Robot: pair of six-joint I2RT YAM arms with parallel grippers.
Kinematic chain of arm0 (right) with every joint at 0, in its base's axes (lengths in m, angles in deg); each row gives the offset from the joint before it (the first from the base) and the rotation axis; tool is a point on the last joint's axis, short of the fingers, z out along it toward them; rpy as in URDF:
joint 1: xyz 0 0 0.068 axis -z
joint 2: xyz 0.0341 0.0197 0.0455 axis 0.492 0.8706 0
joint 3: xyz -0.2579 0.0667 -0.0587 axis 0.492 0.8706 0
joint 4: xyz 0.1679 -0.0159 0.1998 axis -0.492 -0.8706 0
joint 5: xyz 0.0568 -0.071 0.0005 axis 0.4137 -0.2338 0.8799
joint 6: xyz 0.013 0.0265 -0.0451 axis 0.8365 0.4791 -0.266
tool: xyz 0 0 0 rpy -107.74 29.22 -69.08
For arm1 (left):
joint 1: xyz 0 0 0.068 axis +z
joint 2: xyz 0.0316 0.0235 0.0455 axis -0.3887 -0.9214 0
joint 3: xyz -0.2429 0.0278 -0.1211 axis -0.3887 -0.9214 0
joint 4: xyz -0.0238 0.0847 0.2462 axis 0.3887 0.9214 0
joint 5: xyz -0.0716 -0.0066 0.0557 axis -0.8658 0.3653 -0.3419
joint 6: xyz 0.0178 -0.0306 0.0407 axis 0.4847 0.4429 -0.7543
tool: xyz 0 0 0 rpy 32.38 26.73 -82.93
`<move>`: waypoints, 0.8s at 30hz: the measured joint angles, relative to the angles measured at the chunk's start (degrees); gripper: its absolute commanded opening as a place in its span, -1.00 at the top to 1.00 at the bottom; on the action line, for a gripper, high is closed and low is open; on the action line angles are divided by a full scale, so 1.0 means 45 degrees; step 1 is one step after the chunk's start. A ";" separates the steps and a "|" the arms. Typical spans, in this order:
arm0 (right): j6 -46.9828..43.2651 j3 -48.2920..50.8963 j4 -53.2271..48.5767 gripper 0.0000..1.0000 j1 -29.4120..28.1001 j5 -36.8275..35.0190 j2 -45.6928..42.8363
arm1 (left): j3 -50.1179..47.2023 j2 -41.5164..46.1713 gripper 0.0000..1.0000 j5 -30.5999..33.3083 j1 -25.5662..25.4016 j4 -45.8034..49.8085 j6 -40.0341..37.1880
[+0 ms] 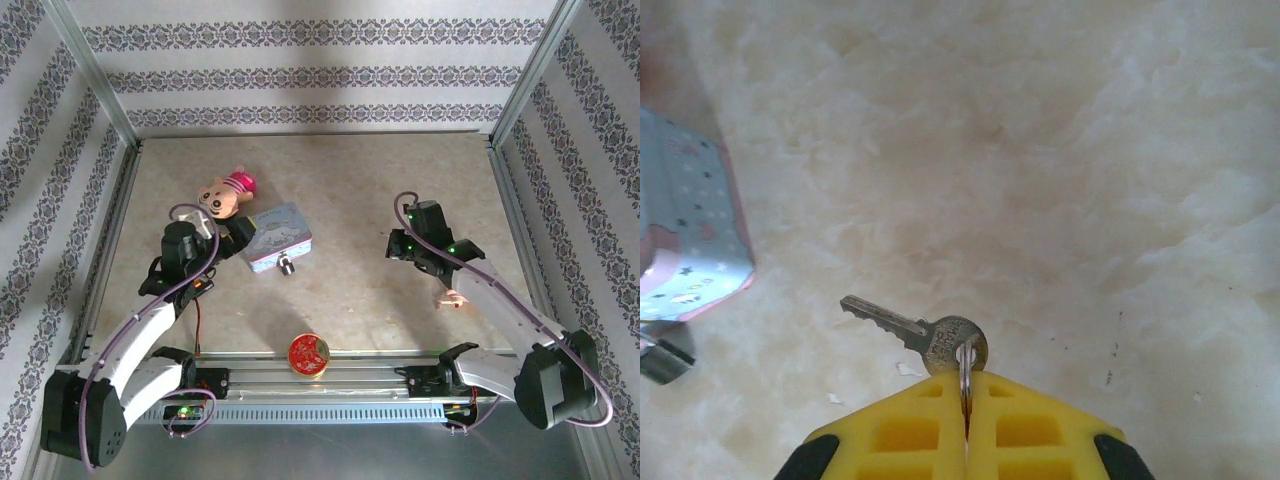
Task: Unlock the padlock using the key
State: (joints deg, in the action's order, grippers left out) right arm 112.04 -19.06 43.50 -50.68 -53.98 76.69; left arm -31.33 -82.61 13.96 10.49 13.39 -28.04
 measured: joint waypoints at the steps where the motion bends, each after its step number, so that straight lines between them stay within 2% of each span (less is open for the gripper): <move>1: 0.0068 0.0034 0.0000 1.00 -0.0068 0.0068 -0.0194 | 0.0248 -0.0146 -0.99 -0.0005 -0.0398 -0.0121 0.0019; 6: 0.0432 0.0092 0.0117 1.00 -0.0481 0.0495 -0.0860 | 0.1214 -0.1209 -0.98 -0.0379 -0.1617 -0.1156 0.0253; 12: 0.0748 0.0243 0.0763 1.00 -0.1107 0.1112 -0.1103 | 0.1855 -0.2880 -0.82 -0.1307 -0.2157 -0.1836 0.0656; 24: 0.1477 0.0719 0.2399 1.00 -0.1559 0.1962 -0.1015 | 0.3089 -0.4138 -0.41 -0.3021 -0.3274 -0.2380 0.0408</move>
State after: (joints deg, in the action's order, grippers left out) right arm 118.68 -15.82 54.30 -57.70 -45.15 72.12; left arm -17.43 -101.23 0.37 -4.24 2.68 -26.20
